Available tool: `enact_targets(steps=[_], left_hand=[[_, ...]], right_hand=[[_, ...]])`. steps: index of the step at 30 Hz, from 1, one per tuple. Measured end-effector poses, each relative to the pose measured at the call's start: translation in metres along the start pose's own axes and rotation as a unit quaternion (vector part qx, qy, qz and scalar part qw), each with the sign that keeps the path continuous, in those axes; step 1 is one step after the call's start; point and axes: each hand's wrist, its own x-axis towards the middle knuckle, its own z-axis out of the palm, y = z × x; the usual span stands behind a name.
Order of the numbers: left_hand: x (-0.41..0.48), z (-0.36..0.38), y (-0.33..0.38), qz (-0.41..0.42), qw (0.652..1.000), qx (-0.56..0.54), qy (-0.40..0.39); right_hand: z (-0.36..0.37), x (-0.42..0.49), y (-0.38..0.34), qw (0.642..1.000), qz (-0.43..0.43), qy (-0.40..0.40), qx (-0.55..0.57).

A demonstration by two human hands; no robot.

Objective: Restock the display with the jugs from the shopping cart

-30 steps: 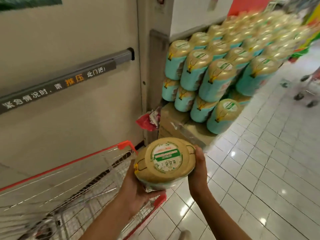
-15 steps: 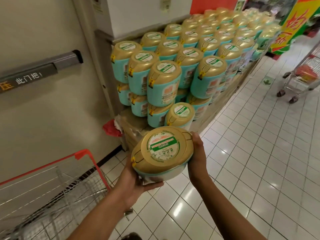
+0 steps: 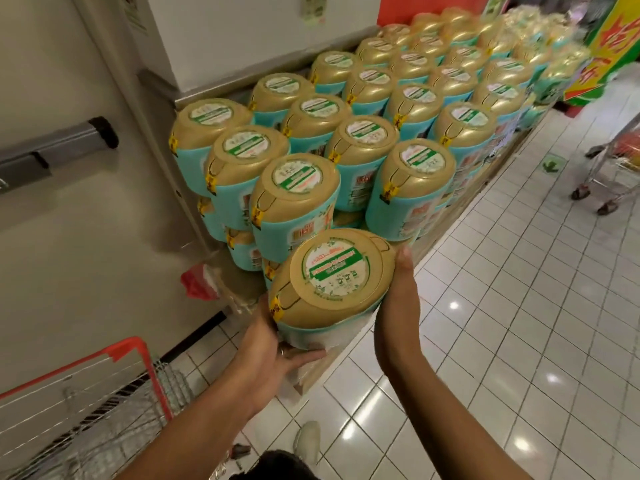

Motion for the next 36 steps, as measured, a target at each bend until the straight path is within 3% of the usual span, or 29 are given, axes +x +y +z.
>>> enact_targets(steps=[7, 11, 15, 23, 30, 36], left_hand=[[0.027, 0.026, 0.019, -0.017, 0.996, -0.037, 0.079], [0.041, 0.042, 0.031, -0.066, 0.985, -0.103, 0.125], [0.051, 0.062, 0.025, -0.061, 0.976, -0.079, 0.195], [0.062, 0.082, -0.003, 0.061, 0.962, -0.063, 0.259], [0.071, 0.101, -0.027, 0.174, 0.927, -0.033, 0.331], [0.071, 0.107, -0.031, 0.198, 0.904, -0.062, 0.373]], right_hand=[[0.002, 0.031, 0.014, 0.997, -0.009, -0.066, -0.035], [-0.001, 0.054, 0.022, 0.997, 0.003, -0.074, -0.009], [-0.009, 0.084, 0.024, 0.992, 0.005, -0.127, 0.020], [-0.050, 0.087, 0.038, 0.981, -0.034, -0.192, -0.020], [-0.080, 0.110, 0.053, 0.949, -0.010, -0.314, -0.021], [-0.099, 0.130, 0.074, 0.928, -0.067, -0.367, -0.023]])
